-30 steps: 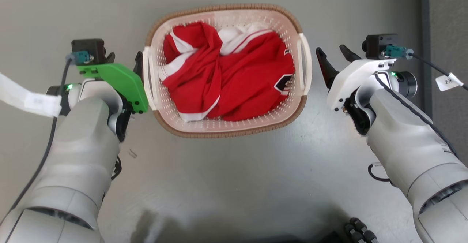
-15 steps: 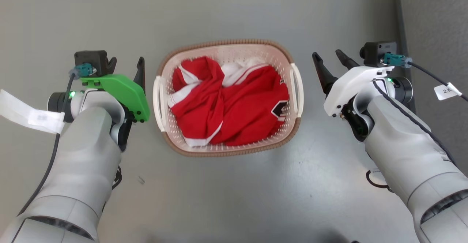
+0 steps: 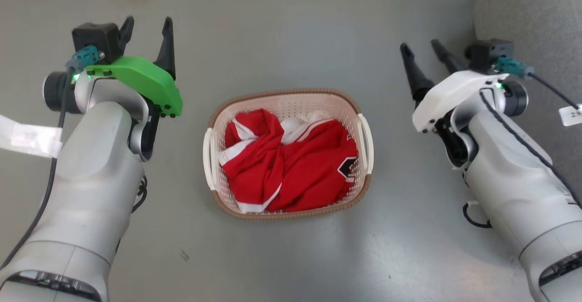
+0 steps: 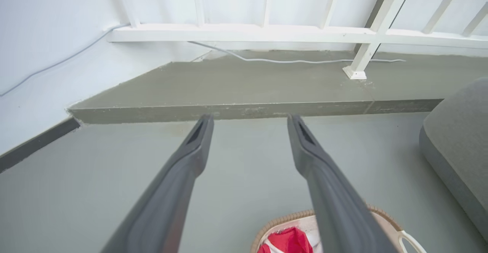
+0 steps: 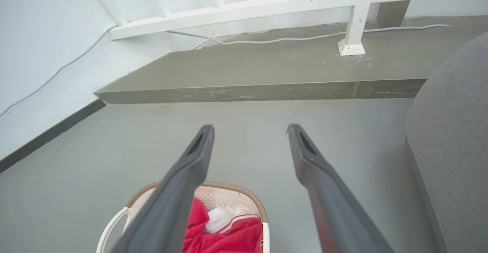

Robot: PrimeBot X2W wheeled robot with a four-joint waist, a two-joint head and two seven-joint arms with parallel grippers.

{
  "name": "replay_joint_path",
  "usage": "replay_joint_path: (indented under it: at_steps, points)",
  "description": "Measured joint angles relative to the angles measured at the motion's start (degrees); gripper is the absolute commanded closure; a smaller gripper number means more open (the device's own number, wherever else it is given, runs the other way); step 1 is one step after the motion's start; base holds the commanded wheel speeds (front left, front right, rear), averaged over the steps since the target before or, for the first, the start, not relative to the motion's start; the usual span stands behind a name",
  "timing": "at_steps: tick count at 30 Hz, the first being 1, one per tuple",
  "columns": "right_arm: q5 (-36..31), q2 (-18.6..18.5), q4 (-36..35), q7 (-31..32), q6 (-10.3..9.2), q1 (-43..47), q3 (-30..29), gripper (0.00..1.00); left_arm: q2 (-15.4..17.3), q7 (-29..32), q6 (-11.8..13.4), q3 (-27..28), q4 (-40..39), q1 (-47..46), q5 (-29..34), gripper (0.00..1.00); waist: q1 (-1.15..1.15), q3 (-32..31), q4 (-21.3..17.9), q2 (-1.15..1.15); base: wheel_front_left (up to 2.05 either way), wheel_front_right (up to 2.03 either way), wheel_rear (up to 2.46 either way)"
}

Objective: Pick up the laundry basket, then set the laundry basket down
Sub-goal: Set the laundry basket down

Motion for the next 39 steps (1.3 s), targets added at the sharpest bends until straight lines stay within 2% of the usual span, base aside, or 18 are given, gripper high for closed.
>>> replay_joint_path:
  at_steps: [15, 26, 39]
  points:
    - [-5.1, -2.2, -15.8, -0.1, -4.42, 7.0, -6.0, 0.0, 1.9, 0.0, 5.2, 2.5, -16.3, 11.1, 5.3, 0.0, 0.0, -7.6, -0.1, 0.0, 0.0, 0.0, 0.0]
    - [-8.1, -3.2, -23.4, -0.1, -7.53, 15.3, -8.6, 0.0, 2.6, 0.0, 6.7, 2.4, -25.1, 21.0, 7.9, 0.0, 0.0, -12.3, 0.1, 0.0, 0.0, 0.0, 0.0]
    - [-9.7, -3.5, -30.3, -0.1, -8.96, 25.1, -10.3, 0.0, 4.5, 0.0, 7.7, 4.6, -32.8, 31.9, 8.4, 0.0, 0.0, -15.9, 0.5, 0.0, 0.0, 0.0, 0.0]
